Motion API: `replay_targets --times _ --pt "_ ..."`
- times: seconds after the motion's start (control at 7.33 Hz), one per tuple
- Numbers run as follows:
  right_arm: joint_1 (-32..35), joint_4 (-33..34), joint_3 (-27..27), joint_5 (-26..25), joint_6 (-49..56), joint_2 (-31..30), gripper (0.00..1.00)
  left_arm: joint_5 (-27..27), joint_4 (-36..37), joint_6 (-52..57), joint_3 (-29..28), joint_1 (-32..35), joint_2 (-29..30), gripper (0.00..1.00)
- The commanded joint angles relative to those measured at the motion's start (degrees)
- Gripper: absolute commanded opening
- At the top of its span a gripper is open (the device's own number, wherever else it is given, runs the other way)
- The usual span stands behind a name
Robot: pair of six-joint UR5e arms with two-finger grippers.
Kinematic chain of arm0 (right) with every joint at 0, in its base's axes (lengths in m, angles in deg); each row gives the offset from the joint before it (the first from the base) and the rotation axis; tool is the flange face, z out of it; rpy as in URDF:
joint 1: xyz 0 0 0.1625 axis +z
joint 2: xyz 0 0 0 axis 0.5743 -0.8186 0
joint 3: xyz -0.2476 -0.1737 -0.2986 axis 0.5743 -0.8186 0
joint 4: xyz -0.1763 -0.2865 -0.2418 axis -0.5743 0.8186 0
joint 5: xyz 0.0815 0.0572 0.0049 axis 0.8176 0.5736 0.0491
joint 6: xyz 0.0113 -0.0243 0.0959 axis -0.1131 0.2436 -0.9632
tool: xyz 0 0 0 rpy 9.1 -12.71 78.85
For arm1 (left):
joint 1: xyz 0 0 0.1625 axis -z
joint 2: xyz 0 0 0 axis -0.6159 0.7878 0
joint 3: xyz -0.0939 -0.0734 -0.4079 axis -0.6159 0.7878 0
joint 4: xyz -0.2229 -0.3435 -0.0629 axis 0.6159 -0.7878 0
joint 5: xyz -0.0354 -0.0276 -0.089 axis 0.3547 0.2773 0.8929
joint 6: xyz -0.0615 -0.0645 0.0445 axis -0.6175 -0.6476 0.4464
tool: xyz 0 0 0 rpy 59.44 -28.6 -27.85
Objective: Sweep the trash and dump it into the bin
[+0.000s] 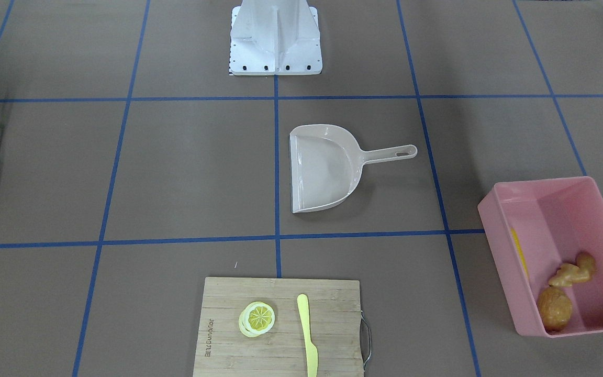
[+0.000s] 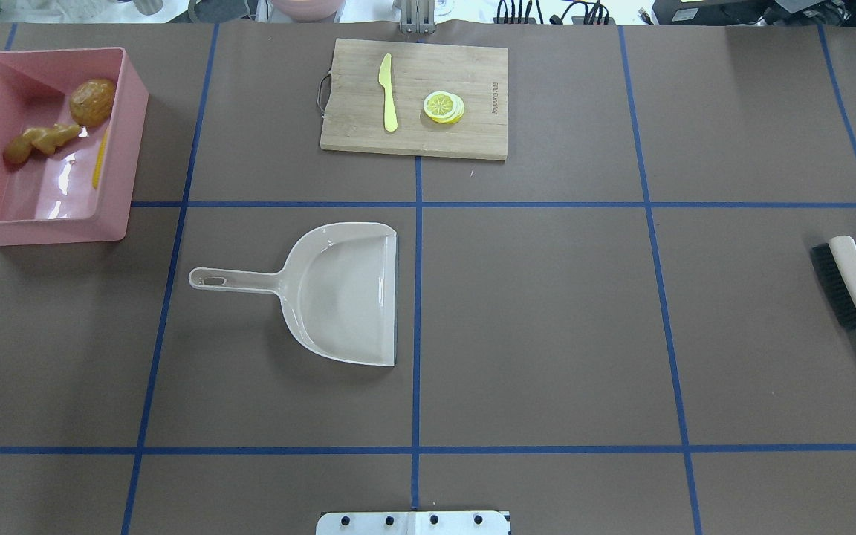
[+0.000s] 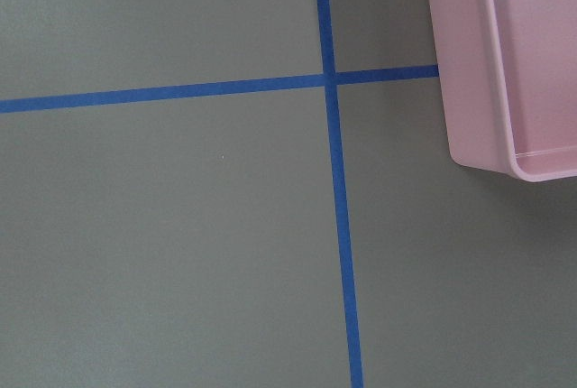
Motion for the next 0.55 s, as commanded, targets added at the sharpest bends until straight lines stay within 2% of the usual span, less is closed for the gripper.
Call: replay_targets --times 0.0,0.41 --pt "0.0 0.0 -0.2 0.0 0.0 -0.1 1.0 0.0 0.0 0.0 -0.1 -0.1 0.2 0.98" --pt "0.0 0.2 -0.2 0.5 -0.3 -0.1 1.0 -0.4 -0.1 0.0 0.0 0.0 0.5 0.98"
